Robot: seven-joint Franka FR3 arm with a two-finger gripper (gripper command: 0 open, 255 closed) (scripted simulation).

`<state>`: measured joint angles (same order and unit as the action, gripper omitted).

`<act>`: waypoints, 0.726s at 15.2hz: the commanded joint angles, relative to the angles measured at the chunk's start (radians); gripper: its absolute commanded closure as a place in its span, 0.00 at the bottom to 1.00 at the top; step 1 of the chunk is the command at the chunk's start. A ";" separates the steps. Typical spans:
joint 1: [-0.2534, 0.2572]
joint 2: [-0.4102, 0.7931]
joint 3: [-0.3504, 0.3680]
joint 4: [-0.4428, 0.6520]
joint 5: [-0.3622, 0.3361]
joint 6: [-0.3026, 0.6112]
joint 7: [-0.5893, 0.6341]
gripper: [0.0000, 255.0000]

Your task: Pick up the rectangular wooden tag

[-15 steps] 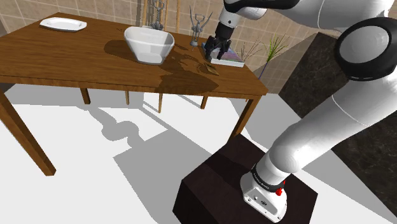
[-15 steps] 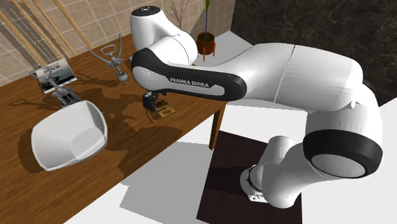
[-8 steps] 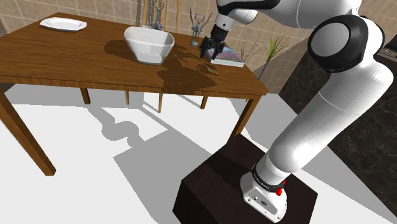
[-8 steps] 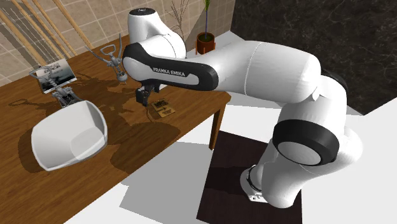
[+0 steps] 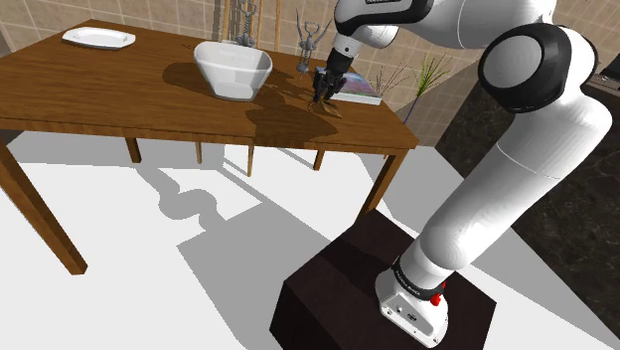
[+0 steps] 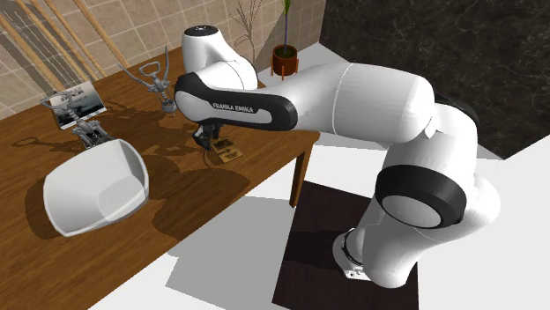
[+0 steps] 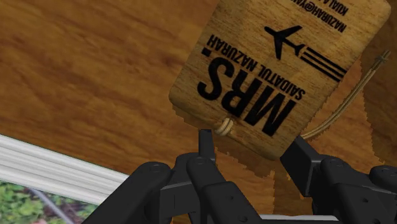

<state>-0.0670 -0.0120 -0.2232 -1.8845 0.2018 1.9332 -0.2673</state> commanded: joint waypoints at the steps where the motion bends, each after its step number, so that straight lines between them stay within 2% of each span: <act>1: 0.000 0.000 0.000 -0.002 0.000 0.001 0.000 1.00; 8: 0.000 0.001 0.000 0.001 0.000 0.000 -0.001 1.00; 11: -0.001 -0.003 -0.001 0.036 -0.003 -0.039 0.007 1.00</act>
<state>-0.0671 -0.0107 -0.2234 -1.8561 0.2002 1.9071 -0.2619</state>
